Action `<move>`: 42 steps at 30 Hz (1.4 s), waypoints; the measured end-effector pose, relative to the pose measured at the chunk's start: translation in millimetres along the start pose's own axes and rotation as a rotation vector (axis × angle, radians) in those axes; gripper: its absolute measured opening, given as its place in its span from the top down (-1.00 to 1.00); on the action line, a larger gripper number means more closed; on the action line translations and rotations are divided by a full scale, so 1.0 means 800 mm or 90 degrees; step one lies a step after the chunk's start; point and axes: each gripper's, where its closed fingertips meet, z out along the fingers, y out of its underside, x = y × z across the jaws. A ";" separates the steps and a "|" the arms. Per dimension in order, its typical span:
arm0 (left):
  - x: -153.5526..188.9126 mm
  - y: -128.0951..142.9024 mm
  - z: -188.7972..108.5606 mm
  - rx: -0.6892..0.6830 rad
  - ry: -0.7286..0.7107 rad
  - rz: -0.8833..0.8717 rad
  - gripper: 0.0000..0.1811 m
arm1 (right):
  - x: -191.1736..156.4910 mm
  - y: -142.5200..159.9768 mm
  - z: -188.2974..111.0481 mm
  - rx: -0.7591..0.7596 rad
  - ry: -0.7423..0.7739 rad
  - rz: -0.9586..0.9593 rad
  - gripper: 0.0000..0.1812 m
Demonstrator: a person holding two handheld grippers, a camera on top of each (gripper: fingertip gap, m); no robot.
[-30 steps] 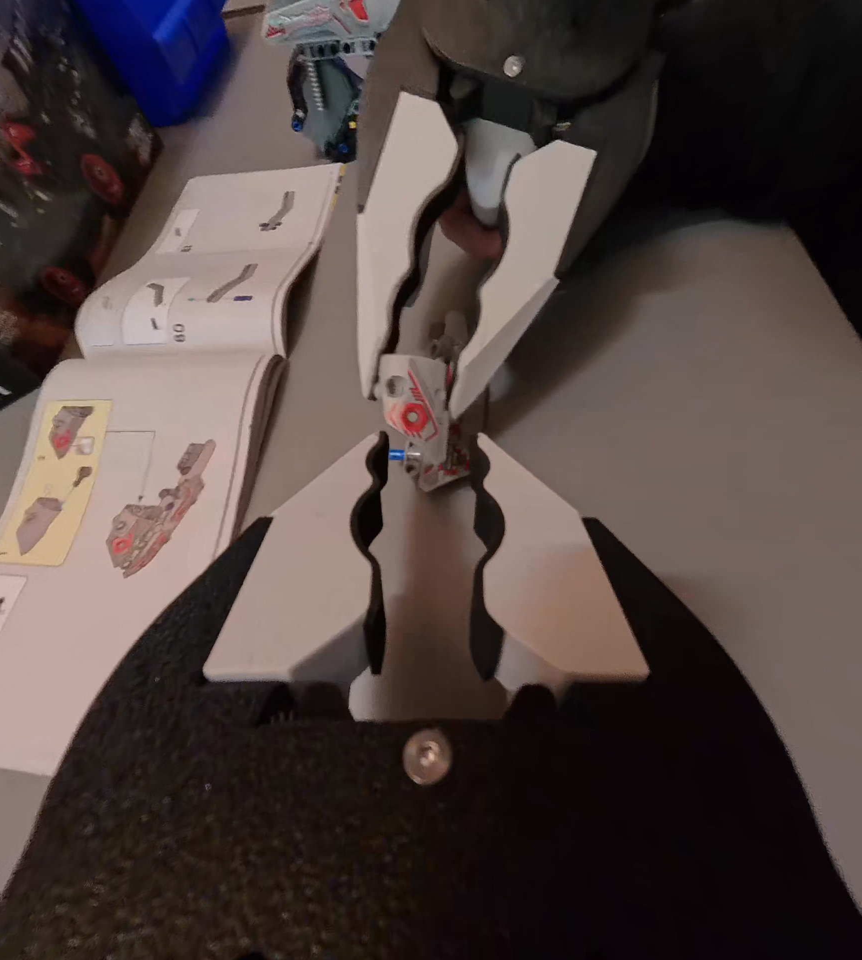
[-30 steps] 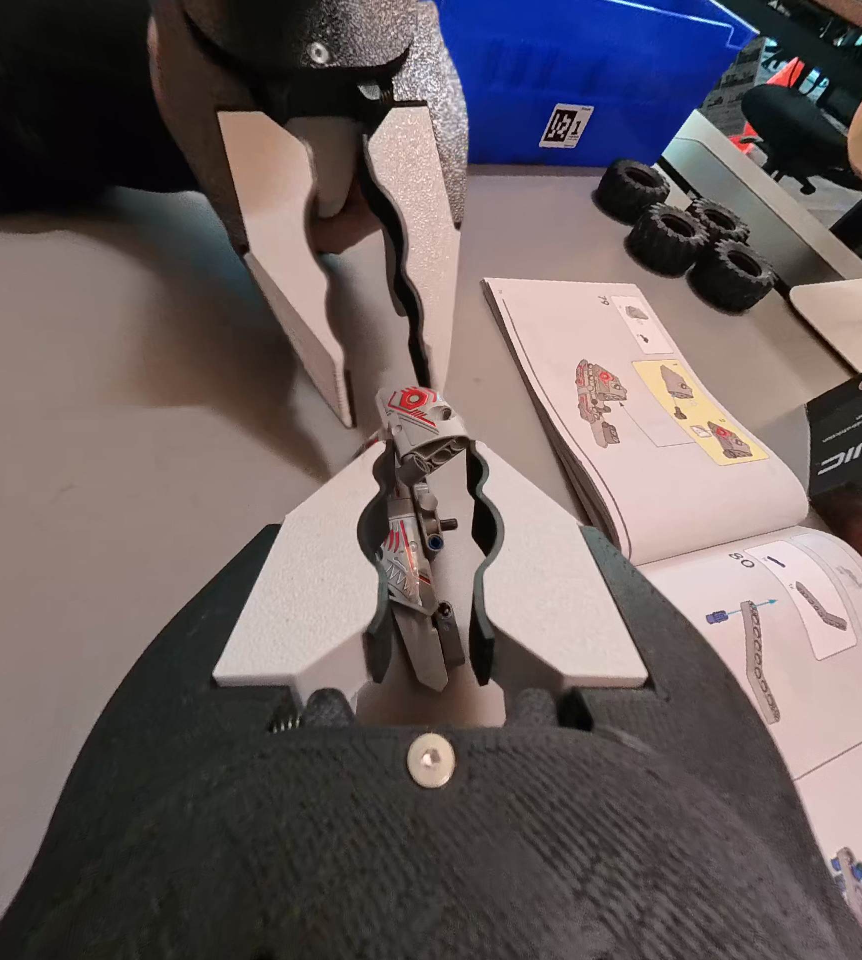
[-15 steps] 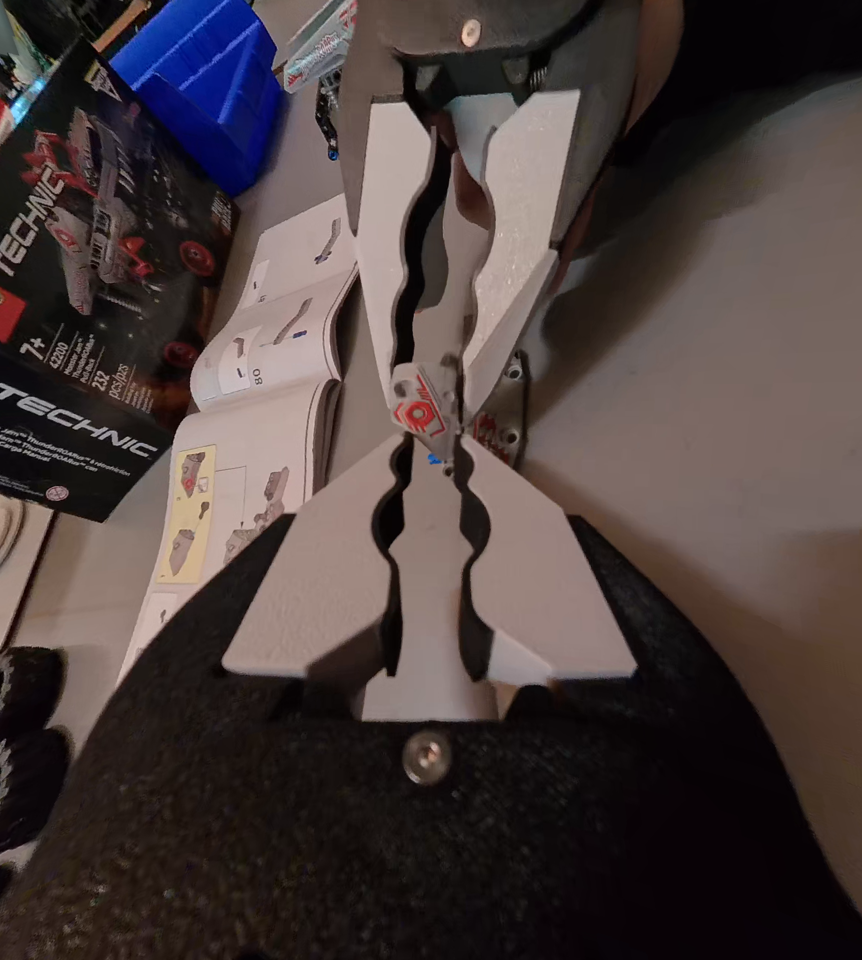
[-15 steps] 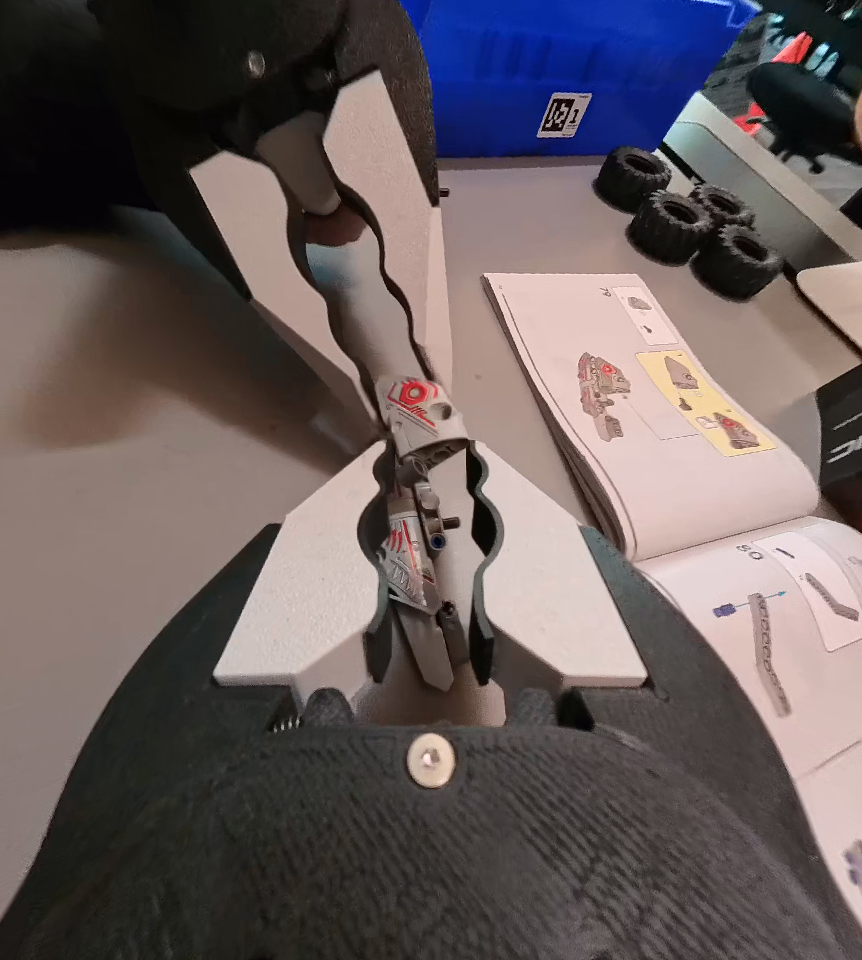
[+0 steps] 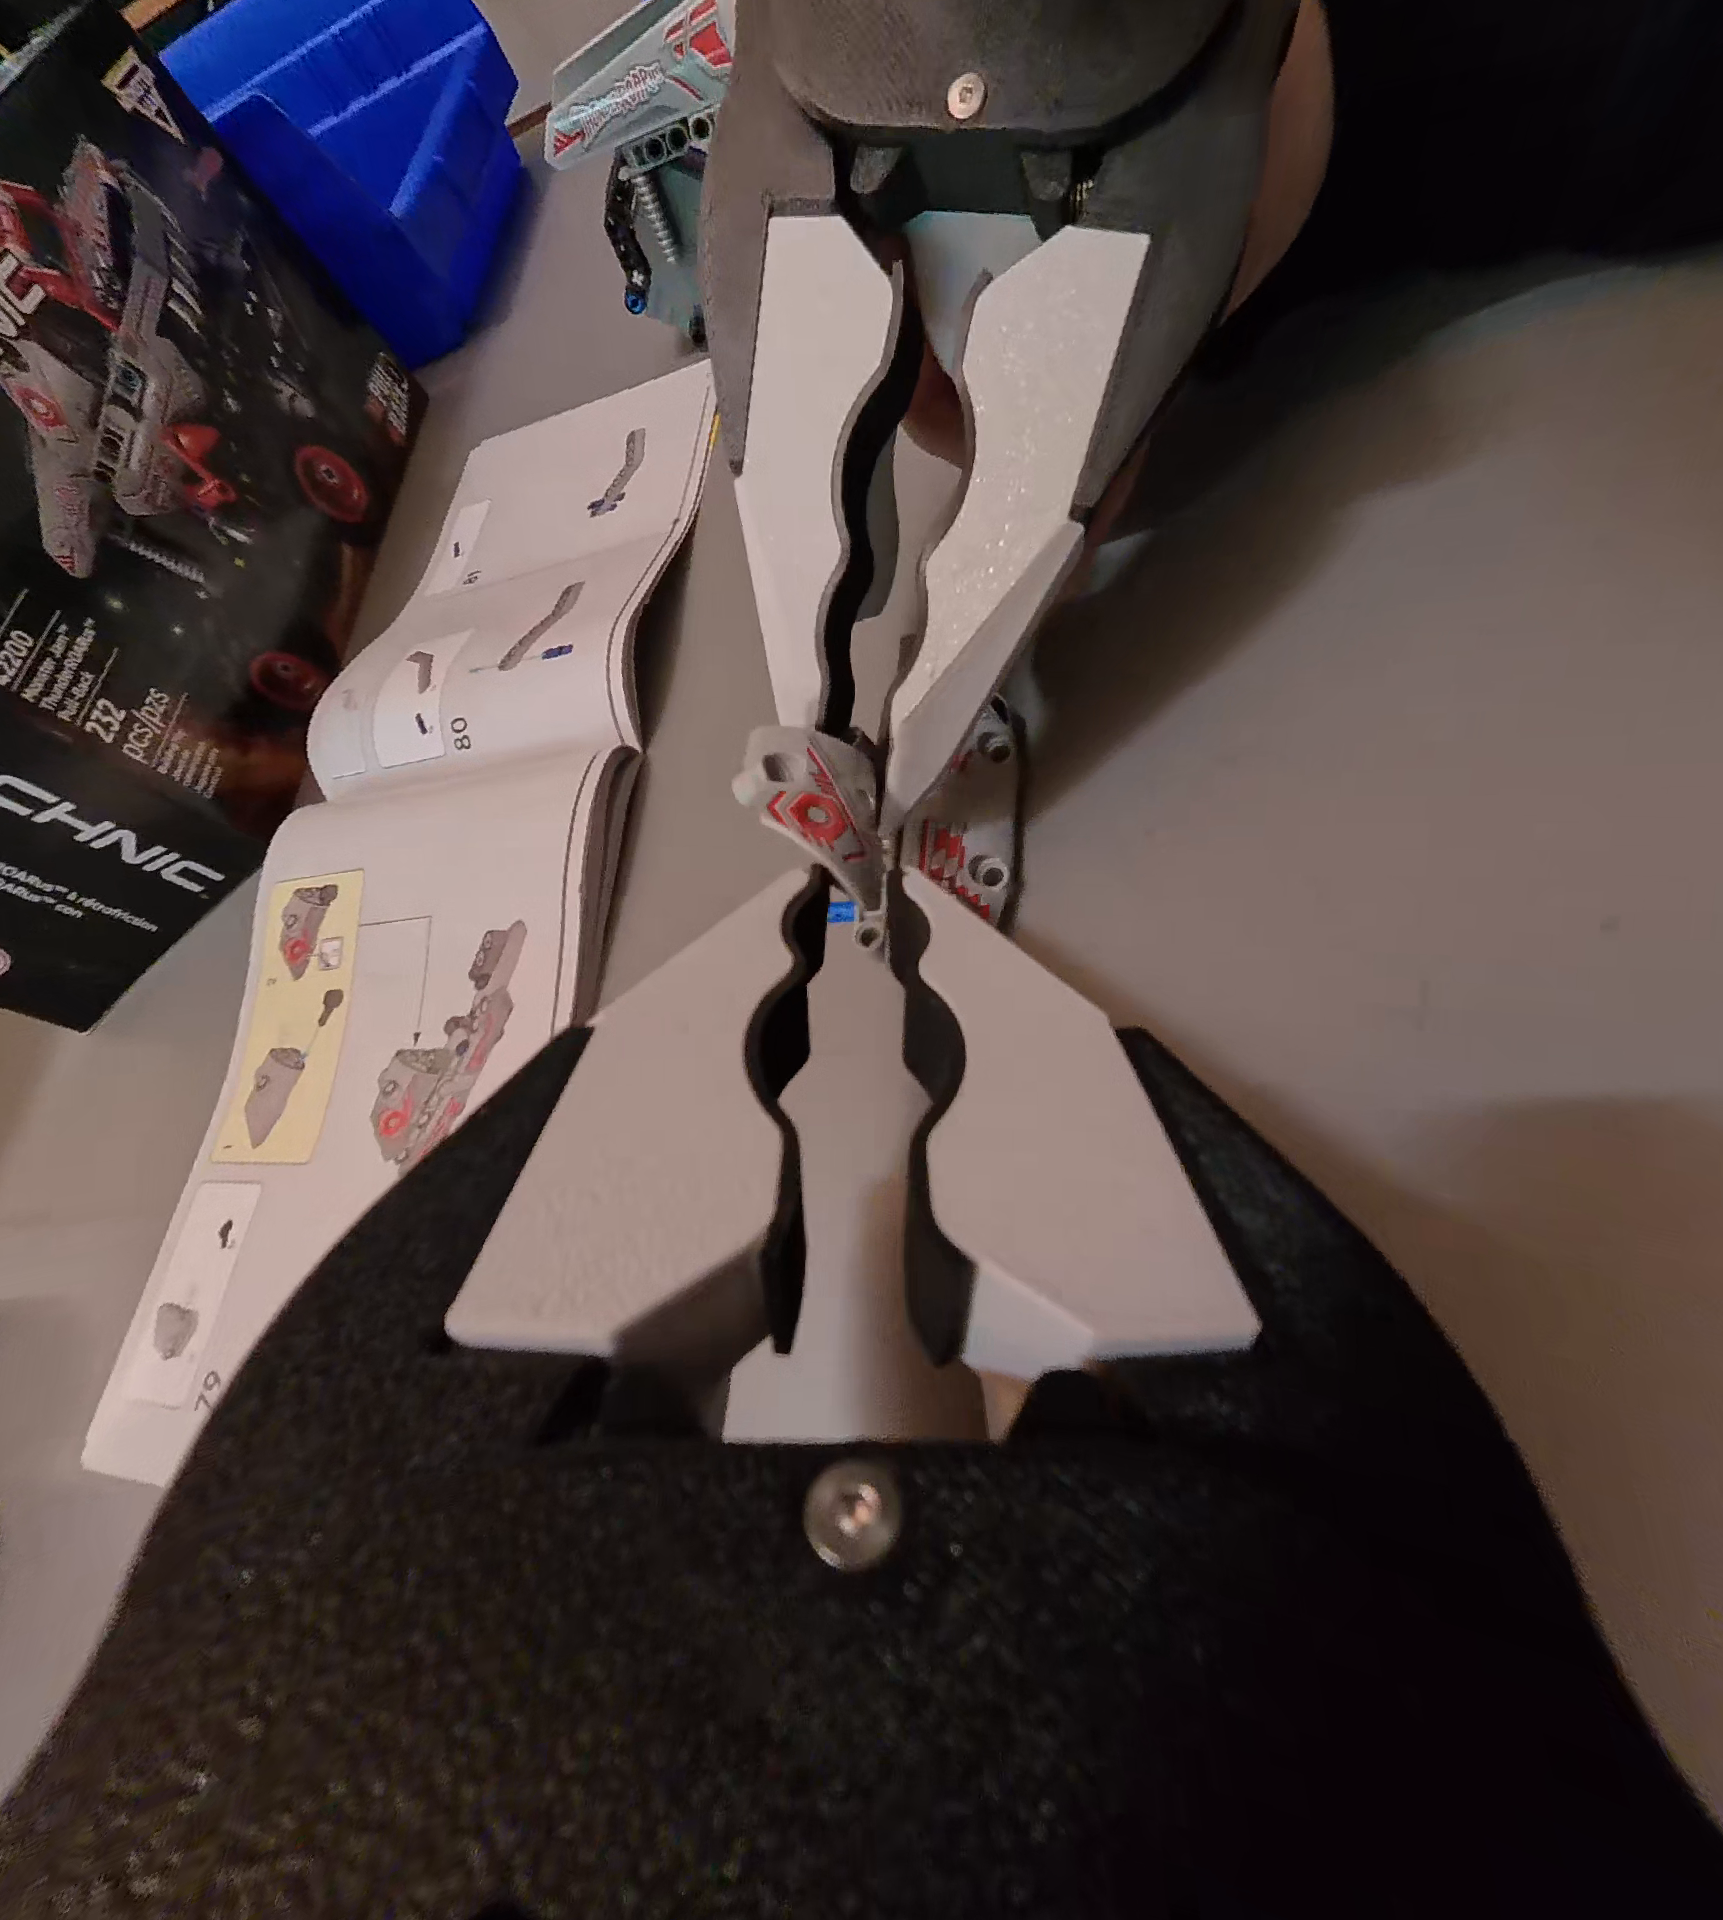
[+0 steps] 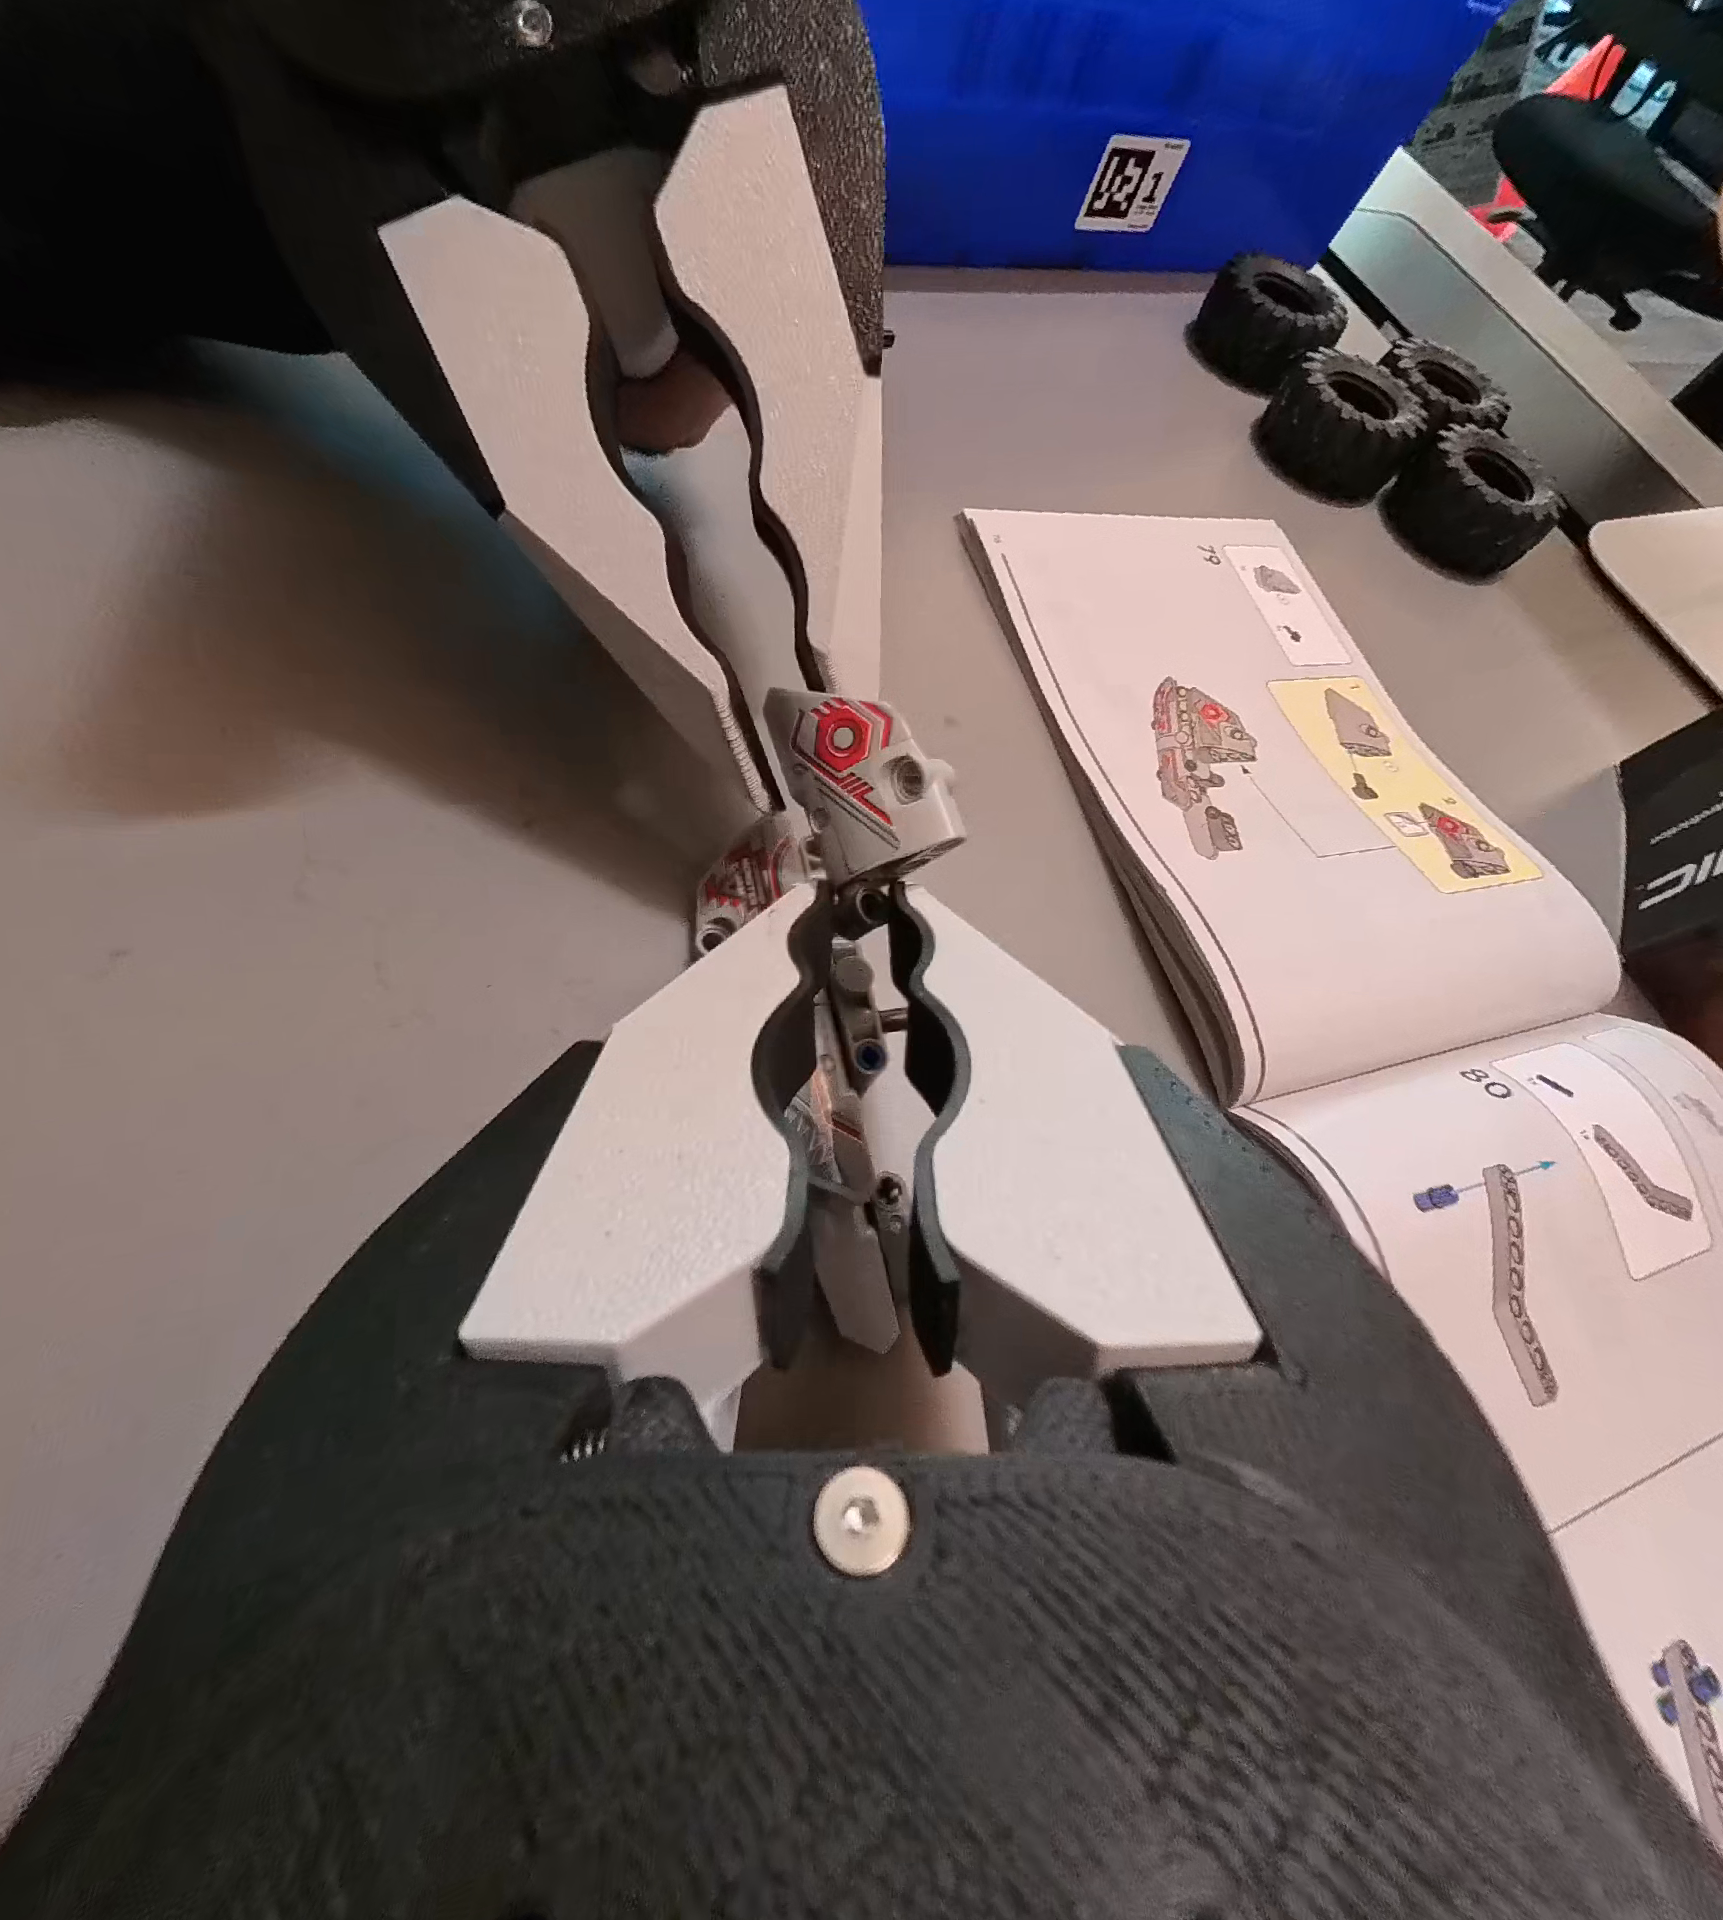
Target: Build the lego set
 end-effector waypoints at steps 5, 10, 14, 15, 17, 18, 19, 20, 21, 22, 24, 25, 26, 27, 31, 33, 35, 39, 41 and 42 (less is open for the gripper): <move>0.002 0.000 -0.001 0.007 0.019 -0.022 0.92 | -0.004 0.001 0.001 -0.006 -0.009 -0.008 0.91; -0.003 -0.007 -0.008 0.037 0.028 -0.074 0.83 | 0.011 0.001 -0.004 0.006 0.023 0.026 0.91; -0.014 -0.025 -0.016 0.100 0.032 -0.168 0.83 | 0.021 0.003 -0.008 0.006 0.045 0.039 0.91; -0.017 -0.027 -0.016 0.110 0.037 -0.201 0.82 | 0.022 0.003 -0.008 0.008 0.046 0.040 0.91; -0.020 -0.028 -0.014 0.115 0.057 -0.272 0.82 | 0.017 0.004 -0.007 0.004 0.031 0.034 0.91; -0.018 -0.029 -0.013 0.116 0.075 -0.302 0.82 | 0.014 0.003 -0.006 0.003 0.023 0.026 0.91; -0.017 -0.029 -0.012 0.116 0.088 -0.325 0.83 | 0.012 0.002 -0.005 0.005 0.021 0.019 0.91; -0.018 -0.028 -0.011 0.116 0.091 -0.342 0.83 | 0.009 0.000 -0.004 0.008 0.015 0.014 0.91; -0.018 -0.027 -0.011 0.117 0.097 -0.350 0.83 | 0.004 -0.003 -0.003 0.015 0.001 0.008 0.91; -0.016 -0.026 -0.011 0.114 0.105 -0.357 0.83 | 0.001 -0.007 -0.002 0.023 -0.006 0.003 0.91; -0.010 -0.026 -0.011 0.109 0.133 -0.368 0.88 | -0.001 -0.012 -0.003 0.034 -0.010 -0.007 0.91; -0.006 -0.029 -0.012 0.114 0.151 -0.370 0.95 | -0.003 -0.013 -0.002 0.035 -0.012 -0.014 0.91; -0.005 -0.029 -0.012 0.112 0.154 -0.374 1.00 | -0.003 -0.012 -0.002 0.032 -0.011 -0.022 0.91; -0.003 -0.027 -0.012 0.108 0.164 -0.381 1.00 | -0.004 -0.012 -0.001 0.029 -0.009 -0.030 0.93; -0.007 -0.019 -0.015 0.113 0.206 -0.502 1.00 | -0.011 -0.010 0.000 0.026 -0.020 -0.059 0.80; -0.016 -0.014 -0.018 0.138 0.221 -0.598 1.00 | -0.006 -0.010 -0.002 0.025 -0.007 -0.072 0.65; -0.028 -0.013 -0.023 0.184 0.239 -0.695 1.00 | 0.001 -0.007 -0.007 0.015 0.009 -0.085 0.48; -0.037 -0.017 -0.030 0.252 0.292 -0.810 1.00 | -0.006 0.013 -0.005 -0.049 -0.062 -0.056 0.28; -0.038 -0.022 -0.031 0.279 0.320 -0.853 1.00 | -0.004 0.025 -0.001 -0.090 -0.075 -0.063 0.23; -0.039 -0.028 -0.034 0.301 0.342 -0.874 1.00 | -0.006 0.030 0.001 -0.107 -0.093 -0.061 0.22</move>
